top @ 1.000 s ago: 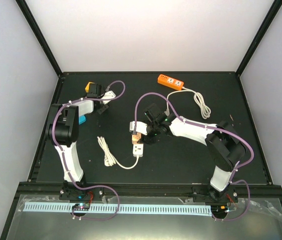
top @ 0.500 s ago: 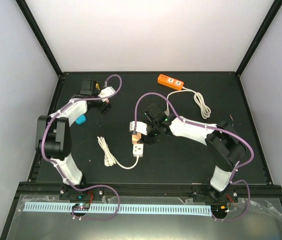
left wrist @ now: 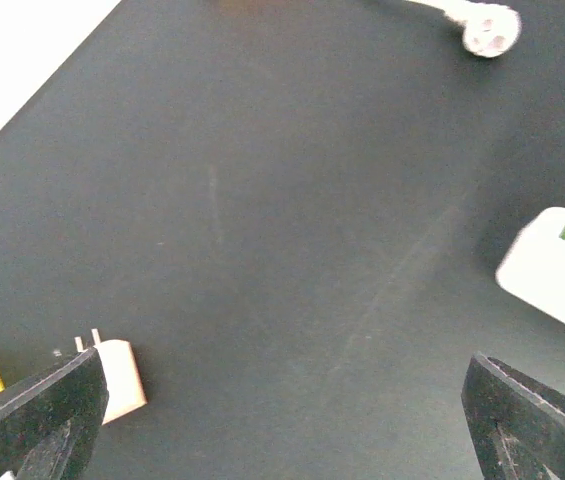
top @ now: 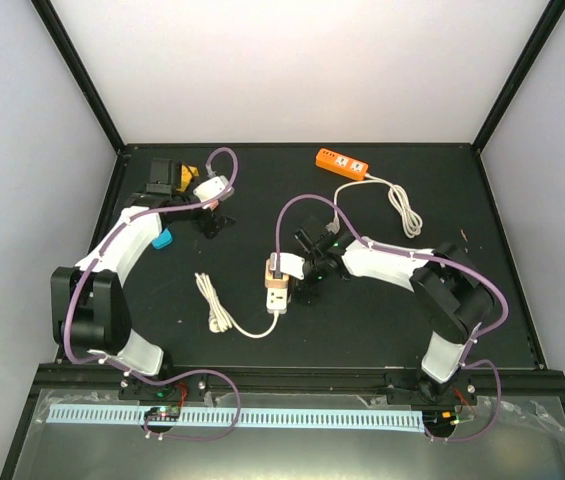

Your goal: Pull the plug off the socket

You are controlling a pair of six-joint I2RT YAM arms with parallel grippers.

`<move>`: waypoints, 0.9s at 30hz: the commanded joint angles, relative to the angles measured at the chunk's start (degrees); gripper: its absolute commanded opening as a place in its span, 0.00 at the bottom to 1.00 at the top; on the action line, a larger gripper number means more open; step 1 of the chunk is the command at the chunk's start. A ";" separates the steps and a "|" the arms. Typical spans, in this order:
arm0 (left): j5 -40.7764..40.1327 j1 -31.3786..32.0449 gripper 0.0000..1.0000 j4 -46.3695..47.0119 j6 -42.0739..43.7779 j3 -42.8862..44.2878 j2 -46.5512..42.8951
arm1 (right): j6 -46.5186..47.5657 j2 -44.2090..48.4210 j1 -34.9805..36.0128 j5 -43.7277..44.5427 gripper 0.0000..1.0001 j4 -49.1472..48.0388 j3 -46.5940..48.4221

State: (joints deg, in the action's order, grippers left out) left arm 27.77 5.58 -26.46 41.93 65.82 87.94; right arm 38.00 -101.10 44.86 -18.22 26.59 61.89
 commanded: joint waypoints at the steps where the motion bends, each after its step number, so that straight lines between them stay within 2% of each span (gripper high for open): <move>1: 8.08 -0.42 0.99 -6.48 3.75 -0.67 -2.36 | -1.92 3.79 -0.54 -0.18 1.00 -2.87 -2.03; 9: 17.99 -0.31 0.99 -16.15 14.87 -2.07 -3.69 | -7.08 11.39 -6.53 -10.46 1.00 -14.05 -8.90; 12: 22.65 -0.27 0.99 -19.99 20.75 -1.94 -3.16 | -9.06 13.85 -9.13 -15.86 1.00 -22.40 -13.90; 16: 26.90 0.99 0.98 -17.86 22.81 -4.46 -3.53 | -11.94 15.96 -12.48 -23.29 1.00 -38.56 -24.10; 19: 25.45 3.53 0.98 -15.32 22.39 -6.05 -3.54 | -12.53 15.35 -12.58 -25.09 1.00 -47.84 -28.51; 27: 18.86 9.60 0.96 -12.55 23.06 -6.05 -1.47 | -15.71 8.43 -12.47 -27.26 1.00 -65.78 -32.24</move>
State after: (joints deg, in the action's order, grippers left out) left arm 48.14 12.84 -41.58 62.33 59.42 85.91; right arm 24.21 -90.94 32.40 -42.04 -25.56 30.96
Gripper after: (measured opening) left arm 0.969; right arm 0.999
